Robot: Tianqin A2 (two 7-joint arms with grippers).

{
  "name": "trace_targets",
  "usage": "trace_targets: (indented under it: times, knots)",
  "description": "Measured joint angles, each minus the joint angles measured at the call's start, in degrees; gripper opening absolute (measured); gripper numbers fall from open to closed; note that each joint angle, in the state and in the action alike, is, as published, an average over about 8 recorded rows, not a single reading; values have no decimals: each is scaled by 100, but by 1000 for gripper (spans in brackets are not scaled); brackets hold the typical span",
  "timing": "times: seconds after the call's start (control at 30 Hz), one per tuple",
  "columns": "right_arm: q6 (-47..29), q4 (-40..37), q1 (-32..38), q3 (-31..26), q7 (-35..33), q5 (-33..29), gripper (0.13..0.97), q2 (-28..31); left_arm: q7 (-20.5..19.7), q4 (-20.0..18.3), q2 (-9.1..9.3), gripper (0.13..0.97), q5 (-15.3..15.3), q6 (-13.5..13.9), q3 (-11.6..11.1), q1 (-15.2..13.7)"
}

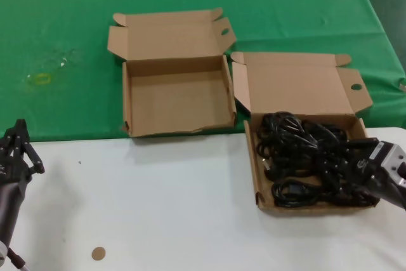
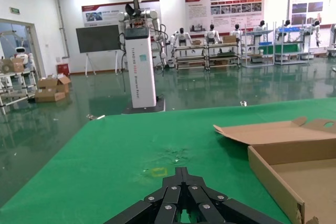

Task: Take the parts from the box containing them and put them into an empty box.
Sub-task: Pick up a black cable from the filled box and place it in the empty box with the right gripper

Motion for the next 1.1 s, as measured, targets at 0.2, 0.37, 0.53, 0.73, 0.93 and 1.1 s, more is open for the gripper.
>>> trace_targets:
  times: [0.2,0.37,0.53,0.73,0.93,1.1]
  knots:
    - [-41,165,25,101,111,-116,246,48,1,0,0,144,0,0,0,0]
    - [-109,381,172,149,282,-337,245,54,2,0,0,144,0,0,0,0]
    - [-289,548,531,80,469,-709,244,-83,2,0,0,144,-1,0,0,0]
    - [-669,487,1278,-195,660,-1327,244,-549,2,0,0,144,-1,0,0,0]
    - [-1056,36,2147,-578,717,-1890,243,-1259,2,0,0,144,-1,0,0,0]
    - [-1194,-640,2812,-865,622,-2198,243,-1928,2,0,0,144,-1,0,0,0]
